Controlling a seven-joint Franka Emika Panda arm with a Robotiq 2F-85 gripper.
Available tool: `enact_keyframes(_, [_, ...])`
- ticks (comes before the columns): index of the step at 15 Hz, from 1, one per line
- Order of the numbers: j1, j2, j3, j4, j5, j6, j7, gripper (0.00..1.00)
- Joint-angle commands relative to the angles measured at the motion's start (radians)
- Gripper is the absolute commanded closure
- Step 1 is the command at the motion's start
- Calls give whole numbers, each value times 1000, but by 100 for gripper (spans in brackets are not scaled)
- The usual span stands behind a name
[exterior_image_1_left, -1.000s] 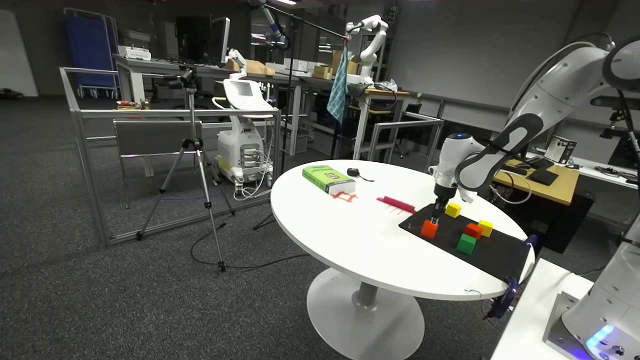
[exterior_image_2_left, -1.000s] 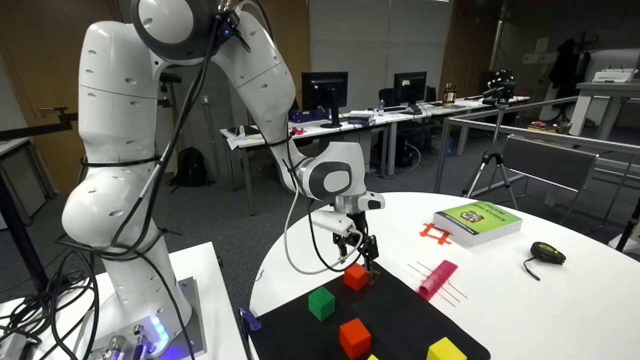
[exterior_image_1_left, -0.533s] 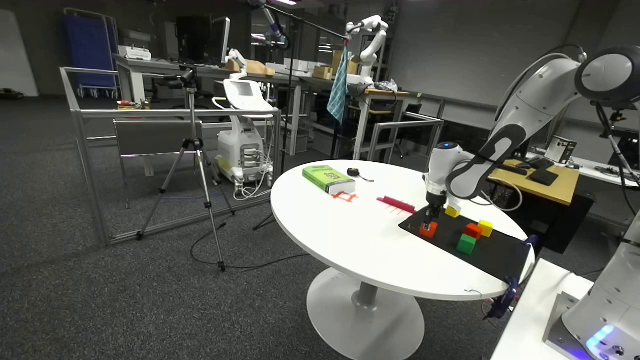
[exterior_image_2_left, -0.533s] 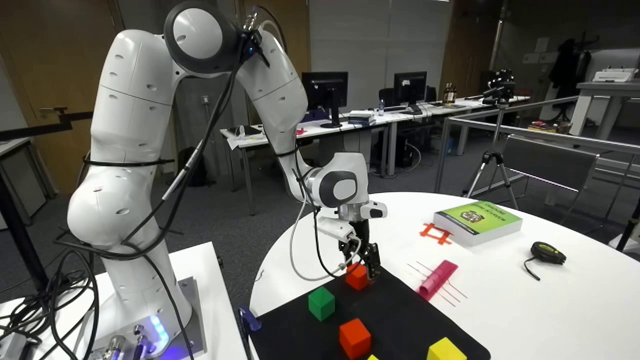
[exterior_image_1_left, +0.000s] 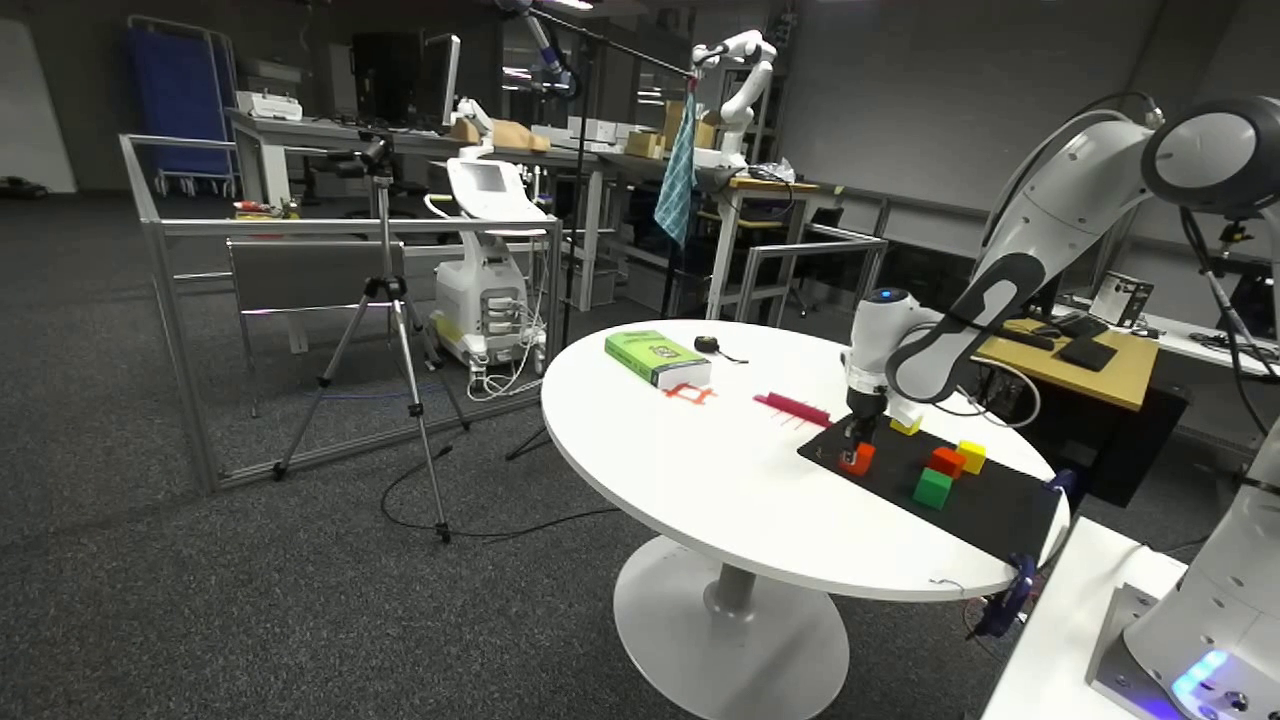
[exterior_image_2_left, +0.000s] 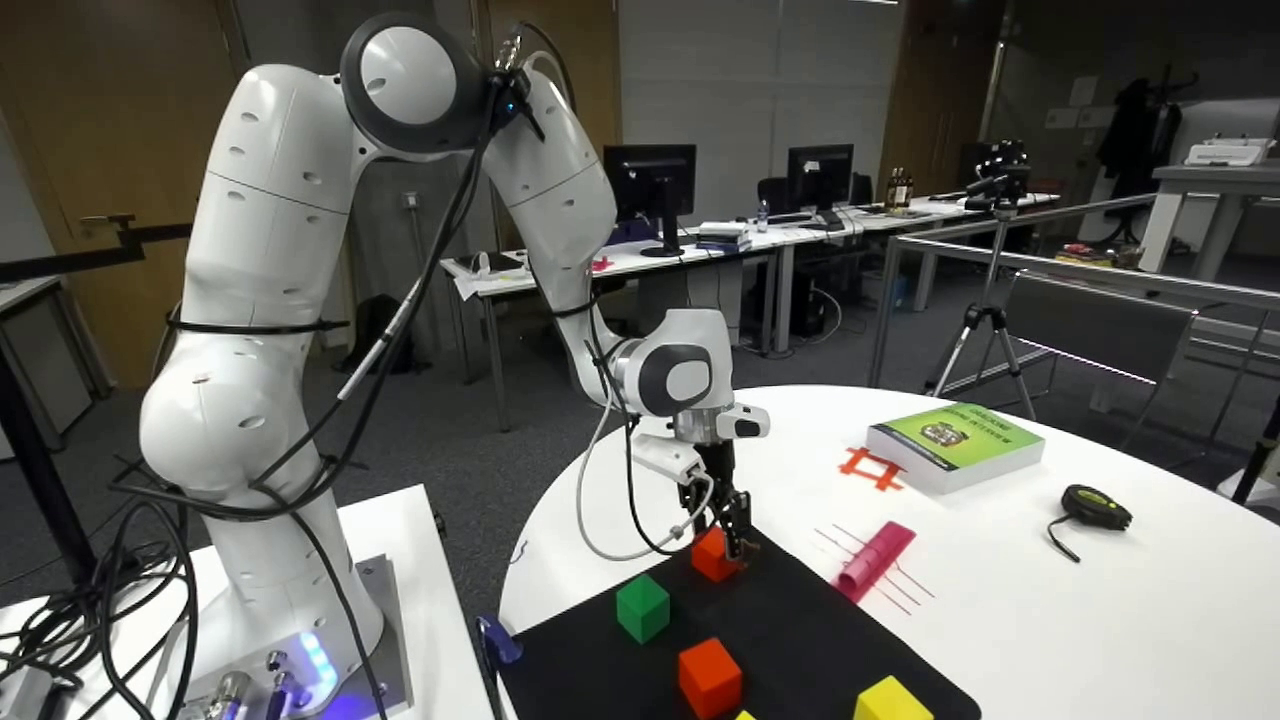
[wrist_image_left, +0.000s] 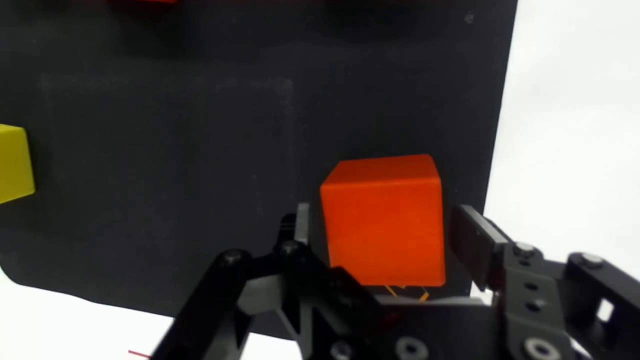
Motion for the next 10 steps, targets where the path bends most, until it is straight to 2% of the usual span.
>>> enact_keyframes(1, [-3,10,-10,27,27,-3,-18,56])
enact_keyframes(3, [-11,10,-3,37,45,-18,-25,67])
enact_keyframes(10, [-56,-72,41,40,188,-153,-118,67])
